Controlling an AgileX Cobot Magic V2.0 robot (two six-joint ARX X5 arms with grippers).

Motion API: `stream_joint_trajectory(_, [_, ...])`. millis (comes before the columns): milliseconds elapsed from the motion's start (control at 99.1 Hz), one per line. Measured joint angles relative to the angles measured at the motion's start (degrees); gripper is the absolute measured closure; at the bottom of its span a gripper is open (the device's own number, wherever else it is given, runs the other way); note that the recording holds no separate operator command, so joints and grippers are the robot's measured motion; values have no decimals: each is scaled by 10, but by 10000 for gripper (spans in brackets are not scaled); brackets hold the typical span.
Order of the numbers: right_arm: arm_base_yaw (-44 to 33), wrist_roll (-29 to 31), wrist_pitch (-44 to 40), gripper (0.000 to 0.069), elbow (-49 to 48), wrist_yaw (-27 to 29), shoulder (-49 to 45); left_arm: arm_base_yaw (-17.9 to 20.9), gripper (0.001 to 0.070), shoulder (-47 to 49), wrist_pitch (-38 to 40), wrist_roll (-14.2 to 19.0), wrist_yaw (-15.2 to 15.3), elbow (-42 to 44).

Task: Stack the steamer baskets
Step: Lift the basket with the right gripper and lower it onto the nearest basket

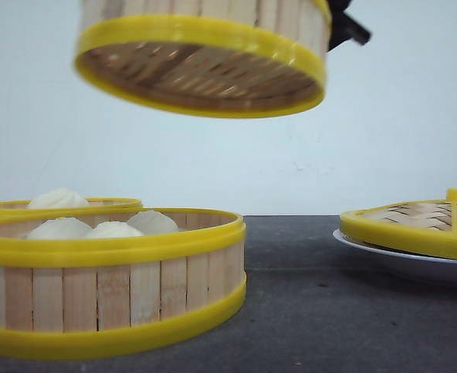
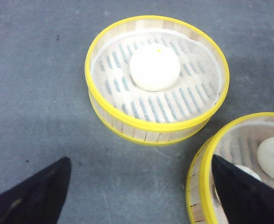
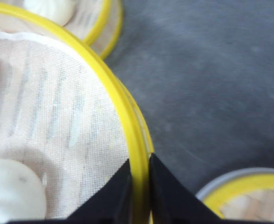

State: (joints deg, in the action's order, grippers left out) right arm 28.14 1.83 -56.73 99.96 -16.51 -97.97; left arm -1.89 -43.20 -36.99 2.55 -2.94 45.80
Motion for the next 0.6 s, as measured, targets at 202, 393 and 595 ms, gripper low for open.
stream_joint_trajectory(202, [68, -6, 50, 663, -53, 4, 0, 0, 120, 0, 0, 0, 0, 0])
stream_joint_trajectory(393, [107, -5, 127, 663, -113, 63, 0, 0, 120, 0, 0, 0, 0, 0])
stream_joint_trajectory(595, [105, 0, 183, 663, -162, 69, -1, 0, 120, 0, 0, 0, 0, 0])
